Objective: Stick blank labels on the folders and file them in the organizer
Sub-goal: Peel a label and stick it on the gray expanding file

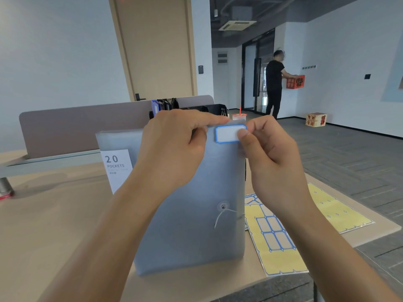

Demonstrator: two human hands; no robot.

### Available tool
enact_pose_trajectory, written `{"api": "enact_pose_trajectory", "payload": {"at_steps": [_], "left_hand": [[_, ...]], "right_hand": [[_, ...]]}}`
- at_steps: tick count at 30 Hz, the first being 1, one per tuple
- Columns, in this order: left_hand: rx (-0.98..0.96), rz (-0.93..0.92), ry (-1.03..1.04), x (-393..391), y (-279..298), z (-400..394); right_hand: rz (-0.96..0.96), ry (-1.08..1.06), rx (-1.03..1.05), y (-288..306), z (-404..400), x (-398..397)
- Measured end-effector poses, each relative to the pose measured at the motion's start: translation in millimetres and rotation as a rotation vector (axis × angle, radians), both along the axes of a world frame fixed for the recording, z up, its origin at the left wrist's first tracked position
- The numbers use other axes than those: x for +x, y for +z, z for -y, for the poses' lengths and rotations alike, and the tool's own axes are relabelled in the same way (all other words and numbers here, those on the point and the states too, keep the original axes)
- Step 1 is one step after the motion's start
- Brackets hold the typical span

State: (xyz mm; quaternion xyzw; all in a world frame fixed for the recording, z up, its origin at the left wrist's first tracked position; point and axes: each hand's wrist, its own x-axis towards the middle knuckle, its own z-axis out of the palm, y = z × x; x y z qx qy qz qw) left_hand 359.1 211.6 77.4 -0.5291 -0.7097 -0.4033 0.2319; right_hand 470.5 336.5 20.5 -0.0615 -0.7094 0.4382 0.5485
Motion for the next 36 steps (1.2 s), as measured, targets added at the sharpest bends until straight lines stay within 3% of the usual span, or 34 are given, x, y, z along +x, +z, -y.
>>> {"api": "enact_pose_trajectory", "payload": {"at_steps": [36], "left_hand": [[0.033,0.010,-0.023,-0.5,-4.4,0.6]], "right_hand": [[-0.024,-0.045,-0.097,-1.5,3.5,-8.2]]}}
